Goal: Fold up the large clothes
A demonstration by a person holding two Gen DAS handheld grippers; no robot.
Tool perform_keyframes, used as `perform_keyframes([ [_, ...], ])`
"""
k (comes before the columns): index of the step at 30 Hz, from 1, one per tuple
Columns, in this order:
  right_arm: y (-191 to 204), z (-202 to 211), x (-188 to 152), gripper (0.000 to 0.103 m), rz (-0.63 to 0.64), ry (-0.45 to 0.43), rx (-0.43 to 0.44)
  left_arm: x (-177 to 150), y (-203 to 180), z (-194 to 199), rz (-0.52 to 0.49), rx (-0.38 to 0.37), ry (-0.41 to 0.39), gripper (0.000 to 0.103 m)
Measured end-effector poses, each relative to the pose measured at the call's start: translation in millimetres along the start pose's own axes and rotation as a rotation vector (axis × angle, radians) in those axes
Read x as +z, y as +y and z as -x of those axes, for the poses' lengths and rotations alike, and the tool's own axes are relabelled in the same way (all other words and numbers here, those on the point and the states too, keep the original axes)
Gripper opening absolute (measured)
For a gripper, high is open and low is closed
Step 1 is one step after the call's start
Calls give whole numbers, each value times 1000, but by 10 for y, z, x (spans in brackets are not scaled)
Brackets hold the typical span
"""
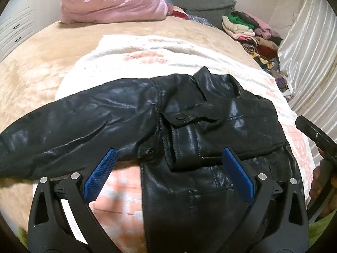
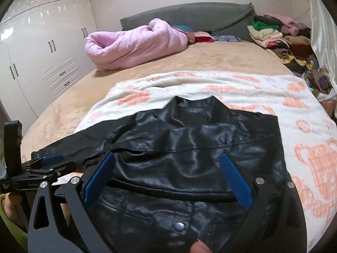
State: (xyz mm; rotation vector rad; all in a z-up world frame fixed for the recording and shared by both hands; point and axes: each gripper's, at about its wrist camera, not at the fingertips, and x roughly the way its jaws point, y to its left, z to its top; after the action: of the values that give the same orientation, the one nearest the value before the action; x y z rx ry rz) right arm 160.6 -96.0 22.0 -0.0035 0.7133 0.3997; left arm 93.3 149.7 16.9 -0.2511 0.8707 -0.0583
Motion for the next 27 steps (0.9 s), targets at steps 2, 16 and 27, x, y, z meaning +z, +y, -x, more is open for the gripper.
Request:
perform_keyframes([
  [2, 89, -9, 36, 99, 13, -3, 8, 2, 58, 53, 10, 11, -9, 94],
  [16, 704, -118, 203, 99, 107, -2, 83, -11, 495, 335, 78, 79, -69, 94],
  [27, 1276, -284, 280, 99, 204, 13, 140, -77, 901, 530, 143, 136, -101, 94],
])
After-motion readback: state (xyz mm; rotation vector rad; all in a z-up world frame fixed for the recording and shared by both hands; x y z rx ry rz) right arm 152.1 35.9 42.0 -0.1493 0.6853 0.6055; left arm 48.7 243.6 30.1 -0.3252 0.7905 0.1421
